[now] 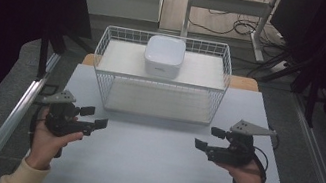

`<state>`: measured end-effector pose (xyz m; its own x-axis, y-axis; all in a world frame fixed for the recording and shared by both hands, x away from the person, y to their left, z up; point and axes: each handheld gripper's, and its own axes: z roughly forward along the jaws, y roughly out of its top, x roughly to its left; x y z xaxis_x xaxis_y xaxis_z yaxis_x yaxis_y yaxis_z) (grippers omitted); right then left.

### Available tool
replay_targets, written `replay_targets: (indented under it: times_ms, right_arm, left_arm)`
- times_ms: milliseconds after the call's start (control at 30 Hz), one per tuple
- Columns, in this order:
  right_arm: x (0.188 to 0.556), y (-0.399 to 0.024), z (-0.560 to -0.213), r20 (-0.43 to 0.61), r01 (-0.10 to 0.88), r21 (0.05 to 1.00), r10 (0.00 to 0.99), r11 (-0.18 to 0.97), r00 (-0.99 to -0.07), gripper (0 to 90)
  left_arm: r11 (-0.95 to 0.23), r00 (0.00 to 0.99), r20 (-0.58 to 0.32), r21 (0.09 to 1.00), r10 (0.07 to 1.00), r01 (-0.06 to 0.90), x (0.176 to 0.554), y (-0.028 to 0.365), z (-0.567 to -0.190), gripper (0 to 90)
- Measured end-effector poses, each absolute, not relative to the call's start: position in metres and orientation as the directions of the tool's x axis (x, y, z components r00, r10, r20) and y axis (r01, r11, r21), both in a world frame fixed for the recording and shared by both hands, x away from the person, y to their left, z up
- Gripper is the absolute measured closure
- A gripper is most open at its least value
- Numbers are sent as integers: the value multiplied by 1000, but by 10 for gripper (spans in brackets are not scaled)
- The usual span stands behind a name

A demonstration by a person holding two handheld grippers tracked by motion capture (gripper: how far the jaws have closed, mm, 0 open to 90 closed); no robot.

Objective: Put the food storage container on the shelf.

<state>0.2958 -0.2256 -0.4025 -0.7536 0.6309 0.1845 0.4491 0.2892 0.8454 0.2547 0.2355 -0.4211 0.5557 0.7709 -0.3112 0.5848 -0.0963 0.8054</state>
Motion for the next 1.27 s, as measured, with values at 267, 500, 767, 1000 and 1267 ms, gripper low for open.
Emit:
replay_targets:
  times_ms: [267,500,767,1000,1267]
  right_arm:
    - [285,-225,-444,197,481,821,638,308,-745,214]
    - [278,-230,-475,185,509,795,668,330,-721,208]
    - [278,-231,-480,175,514,790,679,335,-713,208]
    - [279,-230,-481,167,509,793,684,335,-710,208]
    - [279,-231,-480,162,504,799,689,328,-706,208]
  left_arm:
    - [-147,539,-287,767,792,624,242,234,-466,213]
    - [-185,551,-257,761,794,621,240,225,-486,205]
    - [-162,538,-261,771,801,616,240,227,-487,206]
    - [-154,528,-268,765,806,625,241,227,-488,207]
    - [-143,519,-278,762,808,631,242,228,-488,207]
